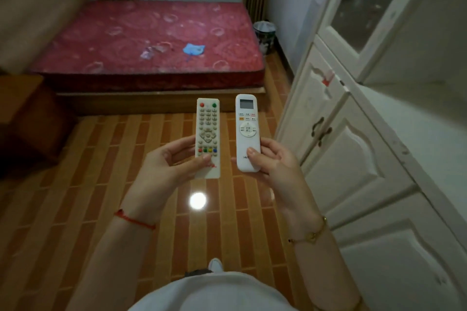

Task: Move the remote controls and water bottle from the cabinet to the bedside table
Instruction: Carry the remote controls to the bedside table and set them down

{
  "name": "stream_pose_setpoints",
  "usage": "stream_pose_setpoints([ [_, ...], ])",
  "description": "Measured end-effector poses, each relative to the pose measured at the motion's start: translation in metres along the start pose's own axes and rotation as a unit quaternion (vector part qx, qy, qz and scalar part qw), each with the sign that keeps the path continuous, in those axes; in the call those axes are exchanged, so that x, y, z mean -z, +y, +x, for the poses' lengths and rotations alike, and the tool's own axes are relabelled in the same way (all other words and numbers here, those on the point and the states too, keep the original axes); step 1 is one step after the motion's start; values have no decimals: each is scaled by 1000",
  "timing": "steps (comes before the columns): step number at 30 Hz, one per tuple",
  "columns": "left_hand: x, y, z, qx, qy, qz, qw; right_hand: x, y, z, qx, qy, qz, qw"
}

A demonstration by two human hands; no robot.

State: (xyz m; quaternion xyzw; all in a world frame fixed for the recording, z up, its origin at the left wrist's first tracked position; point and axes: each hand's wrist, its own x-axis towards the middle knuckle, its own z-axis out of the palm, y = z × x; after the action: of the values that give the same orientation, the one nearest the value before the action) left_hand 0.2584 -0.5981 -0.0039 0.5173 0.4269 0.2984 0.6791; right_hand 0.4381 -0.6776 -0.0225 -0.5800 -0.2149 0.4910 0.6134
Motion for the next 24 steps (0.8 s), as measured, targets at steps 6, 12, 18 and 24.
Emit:
stream_pose_setpoints([
  [6,53,15,48,-9,78,2,997,-57,-6,70,-19,-49,-32,998],
  [12,99,20,89,14,158,-23,987,-105,-7,138,-63,-114,-41,991],
  [18,134,31,146,18,223,-59,973,-155,-10,224,-83,-181,-62,978],
  [24,169,66,228,17,298,-99,949,-214,-36,329,-80,-251,-102,959],
])
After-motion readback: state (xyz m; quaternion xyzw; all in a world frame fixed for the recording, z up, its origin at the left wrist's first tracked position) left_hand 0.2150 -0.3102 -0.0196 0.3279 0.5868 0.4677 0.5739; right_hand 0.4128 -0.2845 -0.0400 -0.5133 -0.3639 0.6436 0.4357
